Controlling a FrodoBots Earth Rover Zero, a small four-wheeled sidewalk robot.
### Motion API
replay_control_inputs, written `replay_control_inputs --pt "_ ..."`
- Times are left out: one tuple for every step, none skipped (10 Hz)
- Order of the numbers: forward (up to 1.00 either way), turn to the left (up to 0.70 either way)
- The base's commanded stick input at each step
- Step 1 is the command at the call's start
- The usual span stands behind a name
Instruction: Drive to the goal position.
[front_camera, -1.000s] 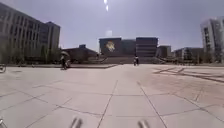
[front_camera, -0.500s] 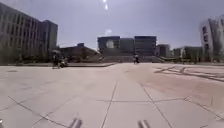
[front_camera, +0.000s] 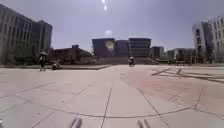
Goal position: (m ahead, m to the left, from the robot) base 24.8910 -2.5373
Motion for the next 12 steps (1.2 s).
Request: replay_control_inputs --pt "1.00 0.00" --pt "1.00 0.00" --pt "1.00 0.00" --pt "1.00 0.00" --pt "1.00 0.00" --pt "1.00 0.00" --pt "1.00 0.00" --pt "1.00 0.00" --pt "1.00 0.00" --pt "1.00 0.00" --pt "1.00 0.00" --pt "1.00 0.00"
